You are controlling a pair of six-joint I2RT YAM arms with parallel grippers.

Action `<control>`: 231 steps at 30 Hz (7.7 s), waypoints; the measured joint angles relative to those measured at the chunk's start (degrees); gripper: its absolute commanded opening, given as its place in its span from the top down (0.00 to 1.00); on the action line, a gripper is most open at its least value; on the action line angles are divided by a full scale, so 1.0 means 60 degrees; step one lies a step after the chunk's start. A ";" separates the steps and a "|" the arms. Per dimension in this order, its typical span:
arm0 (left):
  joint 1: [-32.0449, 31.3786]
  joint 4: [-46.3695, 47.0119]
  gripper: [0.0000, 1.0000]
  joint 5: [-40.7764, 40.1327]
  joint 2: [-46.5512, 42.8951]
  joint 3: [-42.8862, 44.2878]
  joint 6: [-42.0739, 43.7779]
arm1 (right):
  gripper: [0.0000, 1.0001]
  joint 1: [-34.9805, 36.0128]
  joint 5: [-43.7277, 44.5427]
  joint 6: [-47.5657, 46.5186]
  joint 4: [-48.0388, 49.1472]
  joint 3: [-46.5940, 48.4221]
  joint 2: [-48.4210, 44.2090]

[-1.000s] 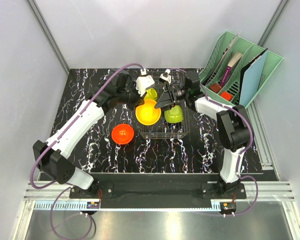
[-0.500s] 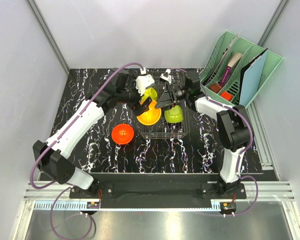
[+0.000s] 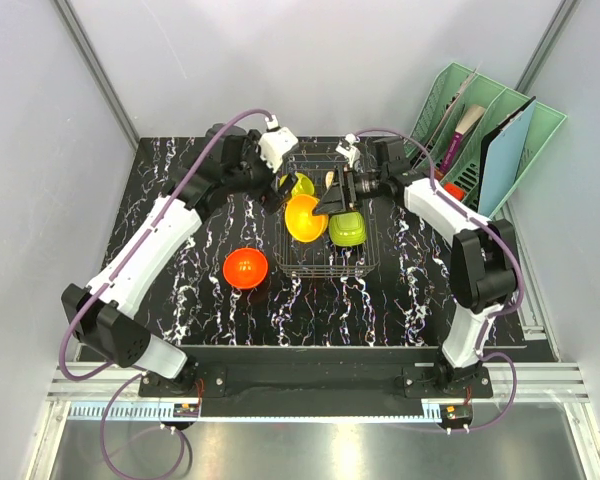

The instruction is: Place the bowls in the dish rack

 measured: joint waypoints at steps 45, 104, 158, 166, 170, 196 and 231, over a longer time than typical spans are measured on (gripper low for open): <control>0.3144 0.0648 0.01 -0.0382 -0.1566 -0.3566 0.0412 | 1.00 0.5450 1.3952 -0.8852 -0.2517 0.0266 0.0328; 0.3672 0.0801 0.01 0.0084 -0.1668 -0.3774 0.0535 | 0.00 0.5515 1.2087 -0.9872 -0.6138 0.1840 0.0958; 0.3690 0.0801 0.01 0.0124 -0.1668 -0.3774 0.0470 | 0.00 0.5628 1.2699 -0.9573 -0.5351 0.1730 0.1235; 0.3690 0.0801 0.01 0.0124 -0.1668 -0.3774 0.0474 | 0.00 0.5625 1.2848 -0.9216 -0.5031 0.1810 0.1377; 0.3694 0.0801 0.01 0.0124 -0.1668 -0.3774 0.0474 | 0.00 0.5617 1.2892 -0.8936 -0.4965 0.1912 0.1439; 0.3756 0.0801 0.01 0.0124 -0.1668 -0.3774 0.0474 | 0.00 0.5282 1.1934 -0.7956 -0.5027 0.2608 0.1814; 0.3756 0.0801 0.01 0.0208 -0.1668 -0.3818 0.0295 | 0.99 0.4047 1.1544 -0.6706 -0.4809 0.3508 0.1880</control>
